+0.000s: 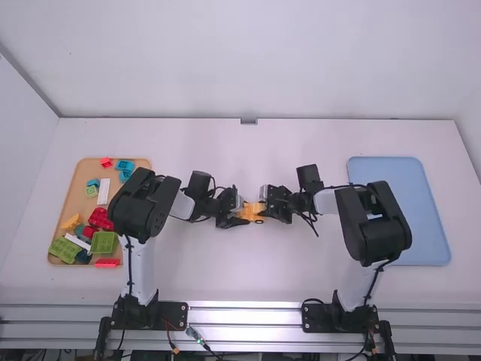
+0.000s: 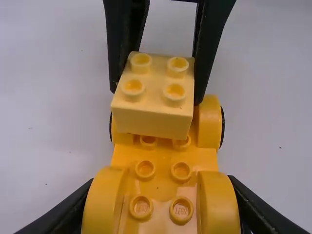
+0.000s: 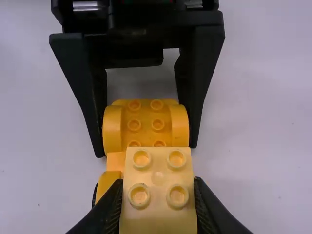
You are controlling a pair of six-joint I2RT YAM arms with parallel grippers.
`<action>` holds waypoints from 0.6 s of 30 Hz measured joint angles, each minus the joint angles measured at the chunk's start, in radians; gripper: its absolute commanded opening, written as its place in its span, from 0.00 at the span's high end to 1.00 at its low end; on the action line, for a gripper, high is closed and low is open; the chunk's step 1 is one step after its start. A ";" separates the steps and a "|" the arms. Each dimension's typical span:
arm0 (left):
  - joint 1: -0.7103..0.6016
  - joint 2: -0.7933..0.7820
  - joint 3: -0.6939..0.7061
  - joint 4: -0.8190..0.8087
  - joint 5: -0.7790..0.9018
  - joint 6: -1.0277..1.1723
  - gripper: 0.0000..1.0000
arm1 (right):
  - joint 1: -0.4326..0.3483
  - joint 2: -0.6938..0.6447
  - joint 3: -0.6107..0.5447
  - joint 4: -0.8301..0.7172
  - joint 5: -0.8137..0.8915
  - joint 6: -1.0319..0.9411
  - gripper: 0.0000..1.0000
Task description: Assemble lego blocks to make yellow taxi
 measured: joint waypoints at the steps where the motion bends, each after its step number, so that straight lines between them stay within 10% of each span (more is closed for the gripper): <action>1: 0.000 0.000 0.000 0.000 0.001 0.000 0.66 | 0.000 0.000 0.000 0.000 0.000 0.001 1.00; 18: -0.003 0.000 0.000 0.002 -0.003 -0.005 0.65 | -0.014 -0.001 -0.002 -0.020 -0.023 0.031 1.00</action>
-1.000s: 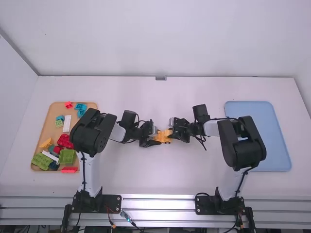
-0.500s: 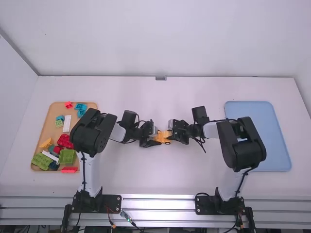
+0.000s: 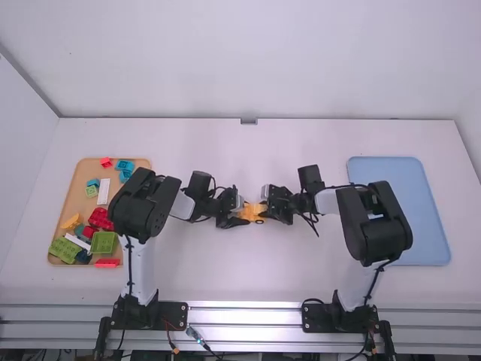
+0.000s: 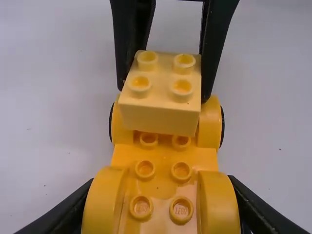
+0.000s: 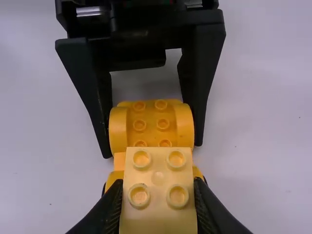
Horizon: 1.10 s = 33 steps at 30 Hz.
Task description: Assemble lego blocks to make yellow taxi
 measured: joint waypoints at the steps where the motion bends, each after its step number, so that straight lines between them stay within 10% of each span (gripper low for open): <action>1: 0.000 0.000 0.000 0.000 0.000 0.001 0.65 | 0.000 0.000 0.000 -0.003 0.000 0.000 1.00; 33: -0.001 0.000 0.000 0.001 -0.004 0.004 0.64 | 0.022 -0.002 0.006 -0.014 0.032 -0.003 0.95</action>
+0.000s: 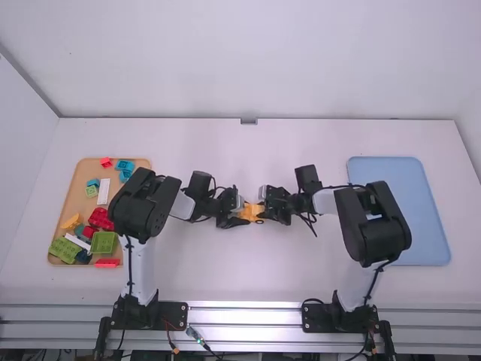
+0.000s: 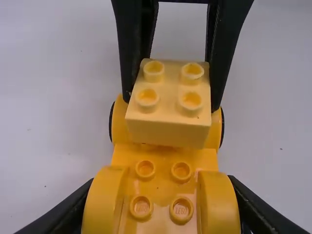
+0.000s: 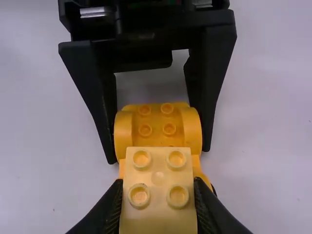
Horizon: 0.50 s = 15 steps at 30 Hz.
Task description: Assemble lego blocks to make yellow taxi
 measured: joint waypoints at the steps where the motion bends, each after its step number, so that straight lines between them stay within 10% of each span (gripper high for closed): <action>1: 0.000 0.000 0.000 0.000 0.000 0.000 0.64 | 0.000 -0.001 0.000 0.000 0.002 0.001 0.95; 15: 0.000 0.000 0.000 0.000 0.000 0.000 0.64 | -0.013 -0.002 0.000 -0.002 0.002 0.000 0.94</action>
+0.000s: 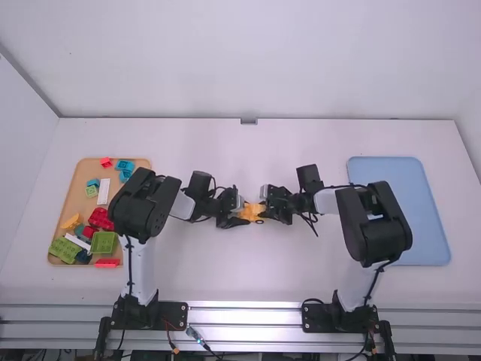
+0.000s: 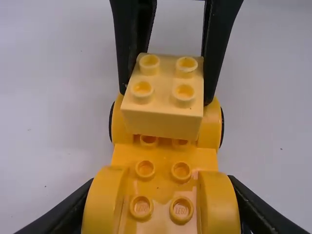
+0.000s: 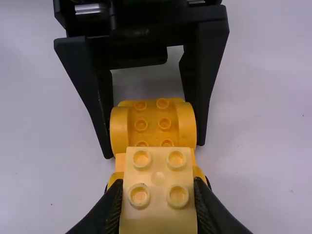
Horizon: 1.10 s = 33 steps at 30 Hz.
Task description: Assemble lego blocks to make yellow taxi
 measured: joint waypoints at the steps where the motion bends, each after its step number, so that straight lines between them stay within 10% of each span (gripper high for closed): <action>1: 0.000 0.000 0.000 0.000 0.000 0.000 0.64 | 0.000 0.000 0.000 0.000 0.000 0.000 0.93; 14: 0.000 0.000 0.000 0.000 0.000 0.000 0.63 | 0.000 0.000 0.000 0.003 0.002 0.000 0.56; 33: 0.000 0.000 0.000 0.000 0.001 -0.003 0.63 | -0.027 0.000 0.045 -0.008 -0.110 0.003 0.42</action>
